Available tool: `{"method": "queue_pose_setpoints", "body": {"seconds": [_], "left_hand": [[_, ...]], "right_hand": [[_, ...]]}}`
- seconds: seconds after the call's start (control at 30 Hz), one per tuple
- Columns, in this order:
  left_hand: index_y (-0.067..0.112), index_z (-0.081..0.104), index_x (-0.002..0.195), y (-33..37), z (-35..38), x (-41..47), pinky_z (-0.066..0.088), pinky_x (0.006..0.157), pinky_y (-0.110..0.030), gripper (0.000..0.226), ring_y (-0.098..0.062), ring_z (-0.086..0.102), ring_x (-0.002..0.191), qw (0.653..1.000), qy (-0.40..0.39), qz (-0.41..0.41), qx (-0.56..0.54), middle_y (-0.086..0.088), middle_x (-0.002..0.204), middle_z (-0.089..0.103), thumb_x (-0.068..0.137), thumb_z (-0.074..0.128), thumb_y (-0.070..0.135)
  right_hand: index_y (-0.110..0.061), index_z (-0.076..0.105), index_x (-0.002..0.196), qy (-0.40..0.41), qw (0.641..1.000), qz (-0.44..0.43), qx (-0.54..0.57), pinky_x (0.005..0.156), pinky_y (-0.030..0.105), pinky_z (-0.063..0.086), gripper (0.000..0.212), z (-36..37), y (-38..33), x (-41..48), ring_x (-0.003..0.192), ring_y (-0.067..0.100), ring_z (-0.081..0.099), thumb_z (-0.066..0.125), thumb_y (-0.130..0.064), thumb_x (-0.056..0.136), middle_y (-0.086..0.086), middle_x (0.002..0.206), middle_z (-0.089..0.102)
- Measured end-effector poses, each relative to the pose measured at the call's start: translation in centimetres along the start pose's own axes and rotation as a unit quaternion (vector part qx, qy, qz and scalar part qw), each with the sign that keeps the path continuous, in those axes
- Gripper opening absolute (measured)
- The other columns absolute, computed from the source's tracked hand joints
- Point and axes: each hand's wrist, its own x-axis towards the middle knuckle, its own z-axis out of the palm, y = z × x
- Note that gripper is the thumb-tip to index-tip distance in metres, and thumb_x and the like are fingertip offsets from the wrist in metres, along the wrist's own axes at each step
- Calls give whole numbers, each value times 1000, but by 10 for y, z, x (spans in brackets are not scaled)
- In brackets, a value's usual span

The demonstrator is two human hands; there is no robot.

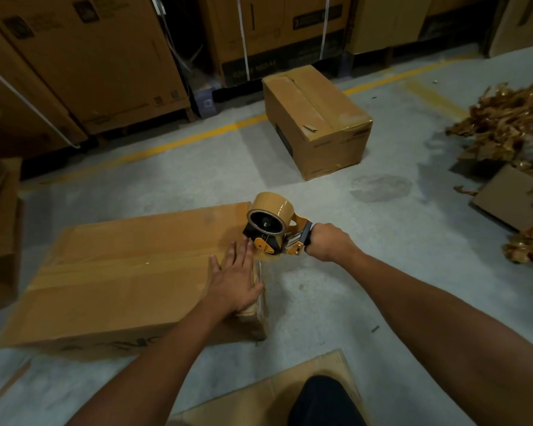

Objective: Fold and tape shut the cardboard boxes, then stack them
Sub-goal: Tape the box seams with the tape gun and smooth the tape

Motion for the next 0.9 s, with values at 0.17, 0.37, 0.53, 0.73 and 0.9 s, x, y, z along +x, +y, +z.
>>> {"method": "queue_pose_setpoints", "body": {"seconds": [0.17,0.37,0.53,0.73,0.9], "left_hand": [[14,-21,155,1,-2,1,5,116,-69,94,-27,-19,151,1000,-8,4,6,-2,160,-33,95,34,61],[15,-23,154,1,-3,-1,6,116,-68,94,-27,-18,152,1000,-7,3,8,-2,162,-29,96,34,61],[14,-24,154,0,0,0,6,117,-69,93,-27,-18,152,1000,-6,6,4,-2,162,-30,96,32,61],[13,-20,155,0,2,0,4,116,-69,92,-27,-17,152,1000,-6,5,-1,-1,162,-29,96,33,60],[13,-19,156,0,4,1,4,116,-69,92,-26,-18,152,1000,-6,2,1,-1,162,-30,96,33,60]], "right_hand": [[-19,56,92,18,1000,-2,-14,70,33,51,8,-1,-3,-3,77,24,61,61,-25,89,3,85,61],[-18,58,93,31,999,9,-18,68,33,50,7,3,-8,-6,76,22,61,61,-24,91,1,81,59],[-18,56,92,37,999,10,-29,67,31,48,7,1,-10,-8,74,20,60,60,-23,93,1,82,60],[-17,60,94,51,998,19,-41,66,31,51,7,9,-8,-7,73,20,62,60,-24,92,1,82,61],[-18,58,92,53,998,17,-35,64,31,47,6,12,-8,-7,71,19,59,59,-23,93,0,80,59]]}}
